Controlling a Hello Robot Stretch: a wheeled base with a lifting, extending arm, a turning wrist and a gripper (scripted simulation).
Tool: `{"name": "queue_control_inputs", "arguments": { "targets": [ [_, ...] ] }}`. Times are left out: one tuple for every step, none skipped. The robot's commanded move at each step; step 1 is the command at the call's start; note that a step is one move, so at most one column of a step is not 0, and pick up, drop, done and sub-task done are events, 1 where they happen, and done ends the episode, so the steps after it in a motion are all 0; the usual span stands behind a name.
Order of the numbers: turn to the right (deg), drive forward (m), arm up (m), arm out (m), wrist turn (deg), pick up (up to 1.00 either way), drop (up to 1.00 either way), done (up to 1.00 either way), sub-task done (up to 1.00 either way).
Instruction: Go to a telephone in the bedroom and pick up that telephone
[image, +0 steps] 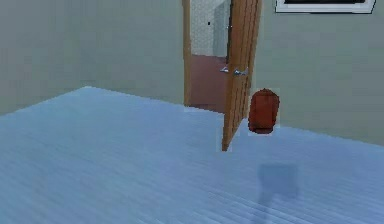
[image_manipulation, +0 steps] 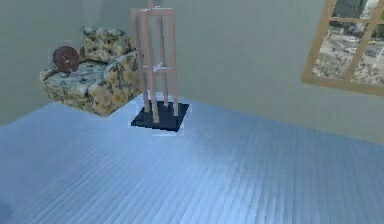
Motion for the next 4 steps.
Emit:
{"name": "queue_control_inputs", "arguments": {
  "targets": [
    [0.0,0.05,0.00,0.00,0.0,0.00,0.00,0.00,0.00],
    [-9.0,0.00,0.00,0.00,0.0,0.00,0.00,0.00,0.00],
    [0.0,1.00,0.00,0.00,0.0,0.00,0.00,0.00,0.00],
    [0.0,1.00,0.00,0.00,0.0,0.00,0.00,0.00,0.00]
  ]
}}
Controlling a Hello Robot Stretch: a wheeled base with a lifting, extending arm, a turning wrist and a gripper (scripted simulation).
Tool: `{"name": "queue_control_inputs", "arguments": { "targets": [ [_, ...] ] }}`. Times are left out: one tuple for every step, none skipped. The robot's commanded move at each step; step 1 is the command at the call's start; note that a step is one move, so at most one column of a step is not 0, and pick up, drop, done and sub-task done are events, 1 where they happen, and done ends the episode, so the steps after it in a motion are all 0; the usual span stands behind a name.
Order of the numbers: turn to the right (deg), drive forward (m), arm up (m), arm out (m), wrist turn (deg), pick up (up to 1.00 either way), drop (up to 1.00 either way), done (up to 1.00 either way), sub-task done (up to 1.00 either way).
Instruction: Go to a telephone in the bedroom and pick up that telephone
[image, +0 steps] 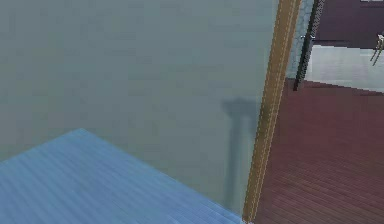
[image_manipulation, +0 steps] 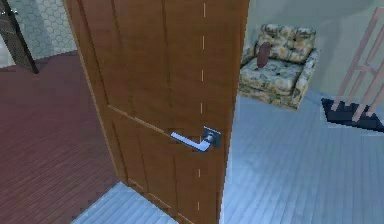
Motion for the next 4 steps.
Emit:
{"name": "queue_control_inputs", "arguments": {
  "targets": [
    [0.0,0.05,0.00,0.00,0.0,0.00,0.00,0.00,0.00],
    [12.0,0.00,0.00,0.00,0.0,0.00,0.00,0.00,0.00],
    [0.0,0.50,0.00,0.00,0.0,0.00,0.00,0.00,0.00],
    [45.0,0.00,0.00,0.00,0.0,0.00,0.00,0.00,0.00]
  ]
}}
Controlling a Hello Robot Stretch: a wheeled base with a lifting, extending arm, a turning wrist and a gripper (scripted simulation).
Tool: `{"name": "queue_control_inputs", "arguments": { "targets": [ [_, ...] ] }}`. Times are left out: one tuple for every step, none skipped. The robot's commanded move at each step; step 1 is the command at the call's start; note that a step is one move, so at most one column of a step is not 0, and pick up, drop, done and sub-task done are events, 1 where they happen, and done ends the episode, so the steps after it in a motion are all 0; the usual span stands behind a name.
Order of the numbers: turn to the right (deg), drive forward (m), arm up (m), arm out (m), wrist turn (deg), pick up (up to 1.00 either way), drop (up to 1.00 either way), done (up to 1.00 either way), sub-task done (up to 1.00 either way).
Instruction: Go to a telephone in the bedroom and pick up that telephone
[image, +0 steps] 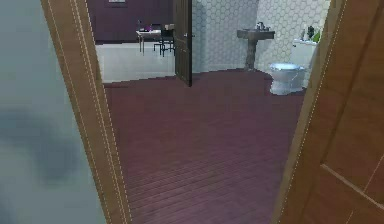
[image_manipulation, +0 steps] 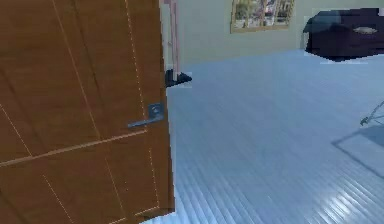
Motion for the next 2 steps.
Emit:
{"name": "queue_control_inputs", "arguments": {
  "targets": [
    [30.0,0.00,0.00,0.00,0.0,0.00,0.00,0.00,0.00],
    [0.0,0.55,0.00,0.00,0.0,0.00,0.00,0.00,0.00]
  ]
}}
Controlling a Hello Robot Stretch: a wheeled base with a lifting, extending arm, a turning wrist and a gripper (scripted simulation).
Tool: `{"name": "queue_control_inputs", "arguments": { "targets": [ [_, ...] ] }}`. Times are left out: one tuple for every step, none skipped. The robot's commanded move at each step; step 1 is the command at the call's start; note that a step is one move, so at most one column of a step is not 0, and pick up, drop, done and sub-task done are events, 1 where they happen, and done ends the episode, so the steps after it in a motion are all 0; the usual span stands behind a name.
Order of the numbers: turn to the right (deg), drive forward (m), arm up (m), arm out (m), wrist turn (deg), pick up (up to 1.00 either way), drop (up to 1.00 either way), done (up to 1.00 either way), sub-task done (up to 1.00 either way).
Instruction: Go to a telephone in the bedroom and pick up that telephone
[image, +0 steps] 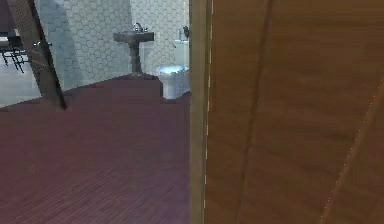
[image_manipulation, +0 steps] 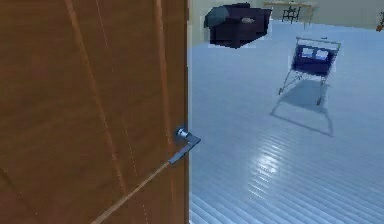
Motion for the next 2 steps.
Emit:
{"name": "queue_control_inputs", "arguments": {
  "targets": [
    [-45.0,0.00,0.00,0.00,0.0,0.00,0.00,0.00,0.00],
    [-27.0,0.00,0.00,0.00,0.0,0.00,0.00,0.00,0.00]
  ]
}}
